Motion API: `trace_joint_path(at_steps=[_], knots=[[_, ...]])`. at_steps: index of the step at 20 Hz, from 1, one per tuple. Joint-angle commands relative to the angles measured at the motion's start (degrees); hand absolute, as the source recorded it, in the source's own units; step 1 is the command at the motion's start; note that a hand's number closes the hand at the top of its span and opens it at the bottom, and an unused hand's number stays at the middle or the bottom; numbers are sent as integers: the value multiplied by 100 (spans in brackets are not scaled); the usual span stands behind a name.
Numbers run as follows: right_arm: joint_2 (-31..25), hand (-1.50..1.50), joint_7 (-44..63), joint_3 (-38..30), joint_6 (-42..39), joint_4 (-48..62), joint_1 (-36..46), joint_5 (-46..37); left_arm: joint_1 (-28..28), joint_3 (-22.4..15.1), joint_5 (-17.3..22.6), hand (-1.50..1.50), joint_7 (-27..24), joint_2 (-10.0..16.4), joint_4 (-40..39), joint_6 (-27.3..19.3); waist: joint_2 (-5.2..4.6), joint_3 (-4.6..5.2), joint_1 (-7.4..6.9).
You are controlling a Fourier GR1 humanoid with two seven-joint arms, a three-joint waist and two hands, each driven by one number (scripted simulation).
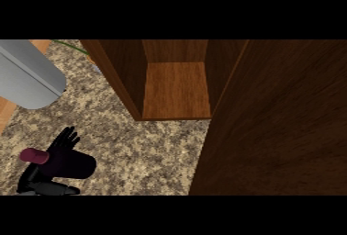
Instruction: Pick up the wine, place it into the cabinet and close the cabinet
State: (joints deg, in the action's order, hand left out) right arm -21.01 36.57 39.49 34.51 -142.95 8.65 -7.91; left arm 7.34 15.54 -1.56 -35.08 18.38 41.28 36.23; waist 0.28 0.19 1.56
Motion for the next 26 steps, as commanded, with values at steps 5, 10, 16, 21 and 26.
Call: trace_joint_path(at_steps=[5,10,16,21,26], knots=[[-252,-150,184,101,112,-903,-295,-559,239,-17,258,150,-755,-87,-423,500,5,-3,-4],[-452,-150,374,264,199,-1111,-350,-670,-42,-191,243,150,-1045,-235,-298,350,29,0,-10],[-471,-150,101,146,276,-939,-346,-492,157,-364,67,150,-1512,-98,-368,13,5,-2,-22],[-442,-150,-416,220,285,-609,-515,-298,655,-413,78,150,-1368,-623,-527,-907,-18,-11,-26],[-515,-150,-242,56,292,-694,-340,-227,926,-423,278,150,-743,-1009,-116,-1476,-13,-15,-53]])
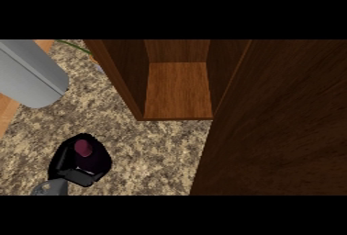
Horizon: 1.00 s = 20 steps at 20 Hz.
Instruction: Pick up the wine, place it into the cabinet and close the cabinet
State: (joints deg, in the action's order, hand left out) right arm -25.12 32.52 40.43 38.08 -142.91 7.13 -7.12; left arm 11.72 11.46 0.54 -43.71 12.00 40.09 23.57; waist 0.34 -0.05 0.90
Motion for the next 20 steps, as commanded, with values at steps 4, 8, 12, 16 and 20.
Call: trace_joint_path(at_steps=[4,8,12,16,20], knots=[[-318,-150,437,-92,20,-1018,-296,-443,-237,-444,-16,150,-52,-773,563,-58,5,8,-17],[-363,-150,123,41,28,-994,-469,-448,-339,-477,403,150,600,-811,1402,255,17,2,-54],[-371,-150,604,-59,96,-1187,-210,-509,-485,-656,458,150,1188,-993,2019,43,22,9,-60],[-355,-150,82,44,133,-926,-478,-478,-617,-1051,600,150,1645,-1188,2763,-280,8,3,-60],[-764,-150,-225,325,119,-1335,-1065,-487,-860,-1528,817,150,1878,-1196,3226,-545,19,2,18]])
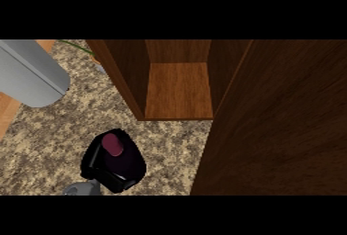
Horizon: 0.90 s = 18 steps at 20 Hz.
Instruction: Pick up the wine, place it into the cabinet and close the cabinet
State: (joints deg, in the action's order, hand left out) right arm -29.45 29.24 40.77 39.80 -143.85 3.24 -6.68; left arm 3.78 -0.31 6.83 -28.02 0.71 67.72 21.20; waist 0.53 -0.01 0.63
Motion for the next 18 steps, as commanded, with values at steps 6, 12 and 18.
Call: trace_joint_path(at_steps=[6,12,18], knots=[[-294,-150,63,151,30,-1167,-501,-405,24,-1181,284,150,685,-70,1042,-1347,-12,4,46],[-283,-150,-397,-99,15,-858,-642,-37,-255,-1601,54,150,865,-71,1816,-2256,-25,-2,-24],[-535,-150,-423,-72,22,-1222,-874,-71,708,-1183,-102,150,1054,-71,1075,-2535,-32,2,34]])
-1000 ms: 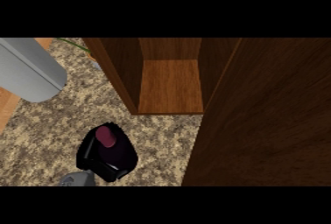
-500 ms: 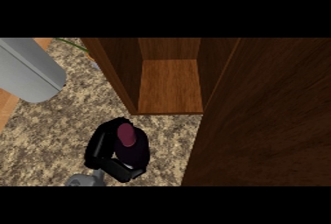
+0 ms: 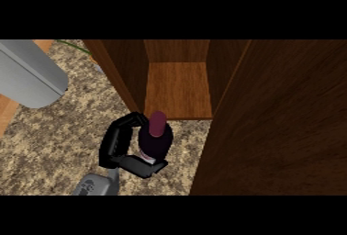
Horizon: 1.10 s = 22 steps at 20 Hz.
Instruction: Pick up the wine, place it into the cabinet and close the cabinet
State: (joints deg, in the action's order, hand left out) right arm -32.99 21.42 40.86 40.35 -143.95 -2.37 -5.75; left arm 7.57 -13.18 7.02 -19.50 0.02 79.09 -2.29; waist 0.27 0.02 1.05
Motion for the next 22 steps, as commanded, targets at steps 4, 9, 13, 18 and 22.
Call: trace_joint_path(at_steps=[4,9,13,18,22], knots=[[-323,-150,772,-265,-75,-1304,-72,-99,1116,209,-120,150,285,-2,-646,-351,-18,7,25],[-140,-150,60,164,-70,-976,-442,-32,1703,281,-113,150,-180,-2,-1759,-507,-29,2,84],[-387,-150,293,-214,-81,-1287,-438,109,2076,559,34,150,100,66,-1945,-217,-26,3,38],[-235,-150,139,-29,-33,-1075,-384,130,2349,367,136,150,-293,0,-2584,-512,-42,5,98],[-442,-150,-283,204,-56,-1216,-786,120,2509,225,350,150,-132,1,-2602,-741,-28,0,270]])
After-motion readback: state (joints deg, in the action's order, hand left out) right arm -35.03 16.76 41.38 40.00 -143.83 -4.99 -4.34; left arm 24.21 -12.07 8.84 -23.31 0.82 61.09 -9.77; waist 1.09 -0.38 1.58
